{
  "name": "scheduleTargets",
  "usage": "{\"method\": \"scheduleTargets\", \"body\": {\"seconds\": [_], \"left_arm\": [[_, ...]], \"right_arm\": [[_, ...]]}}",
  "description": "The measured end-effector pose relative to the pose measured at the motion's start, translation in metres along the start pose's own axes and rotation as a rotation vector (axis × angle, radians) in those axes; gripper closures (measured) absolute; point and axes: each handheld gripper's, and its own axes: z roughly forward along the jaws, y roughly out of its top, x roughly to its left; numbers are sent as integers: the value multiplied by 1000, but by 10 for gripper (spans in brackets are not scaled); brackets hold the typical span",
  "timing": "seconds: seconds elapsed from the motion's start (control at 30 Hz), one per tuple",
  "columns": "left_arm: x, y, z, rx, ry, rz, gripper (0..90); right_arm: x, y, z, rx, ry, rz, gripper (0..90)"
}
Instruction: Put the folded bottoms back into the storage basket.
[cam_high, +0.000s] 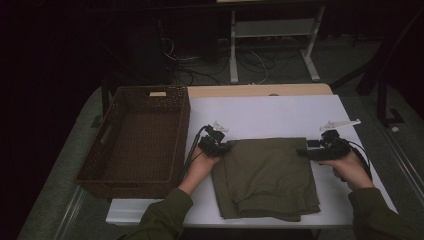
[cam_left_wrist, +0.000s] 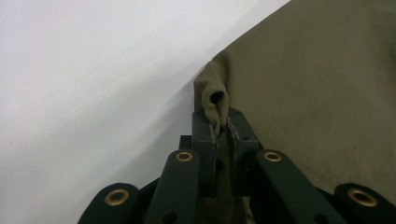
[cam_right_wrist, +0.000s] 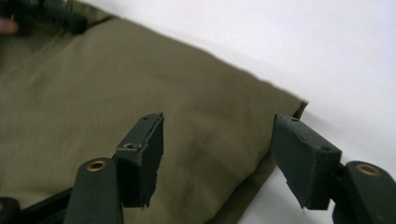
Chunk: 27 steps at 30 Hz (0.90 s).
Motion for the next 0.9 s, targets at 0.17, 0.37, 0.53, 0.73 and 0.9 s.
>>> {"method": "scheduleTargets", "body": {"seconds": [0.17,0.37,0.53,0.73,0.9], "left_arm": [[0,0,0,0,0,0,832],[1,0,0,1,-4,-1,832],[1,0,0,1,-5,-3,832],[0,0,0,1,-4,-2,832],[0,0,0,1,-4,-2,832]], "right_arm": [[6,-6,-2,25,9,-23,320],[16,-8,-7,40,20,-37,318],[21,-11,-13,30,37,-35,325],[29,-18,-17,36,53,-54,287],[38,-26,-22,38,55,-76,279]]}}
